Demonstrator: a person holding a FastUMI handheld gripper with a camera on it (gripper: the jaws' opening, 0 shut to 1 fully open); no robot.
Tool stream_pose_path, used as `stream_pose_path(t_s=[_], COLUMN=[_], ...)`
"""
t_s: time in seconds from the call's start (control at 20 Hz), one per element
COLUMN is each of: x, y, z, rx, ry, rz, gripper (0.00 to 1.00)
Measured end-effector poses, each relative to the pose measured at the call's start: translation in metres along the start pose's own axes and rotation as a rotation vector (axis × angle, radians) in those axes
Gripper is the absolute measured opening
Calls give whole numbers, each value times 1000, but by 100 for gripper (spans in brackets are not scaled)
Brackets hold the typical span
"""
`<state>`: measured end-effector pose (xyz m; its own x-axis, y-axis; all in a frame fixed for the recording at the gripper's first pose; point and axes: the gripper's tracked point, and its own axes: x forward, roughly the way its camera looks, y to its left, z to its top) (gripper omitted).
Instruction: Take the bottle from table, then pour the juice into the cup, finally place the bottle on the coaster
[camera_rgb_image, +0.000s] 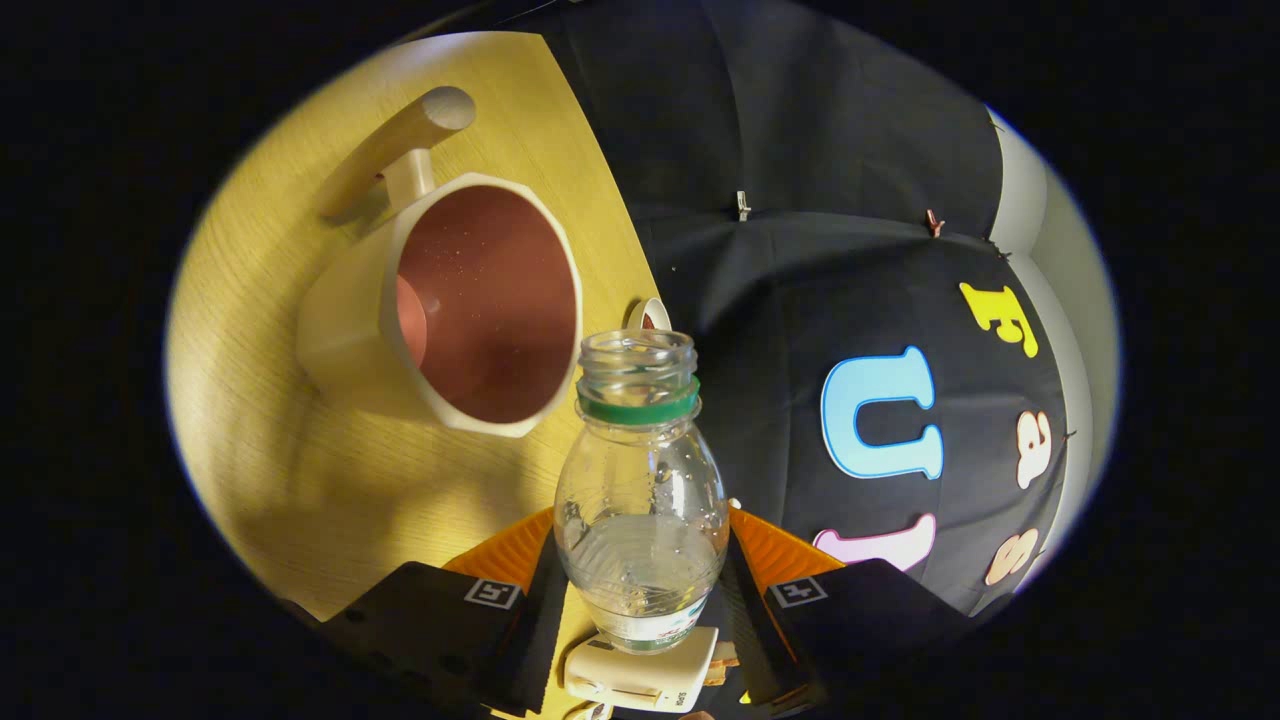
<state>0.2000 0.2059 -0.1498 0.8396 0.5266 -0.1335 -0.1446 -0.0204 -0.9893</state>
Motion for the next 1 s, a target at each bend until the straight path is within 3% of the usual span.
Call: stream_pose_path(t_s=[1.0], x=[-5], y=[-6], z=[4], rx=[-256], ry=[-48], rz=[-31], gripper=[74])
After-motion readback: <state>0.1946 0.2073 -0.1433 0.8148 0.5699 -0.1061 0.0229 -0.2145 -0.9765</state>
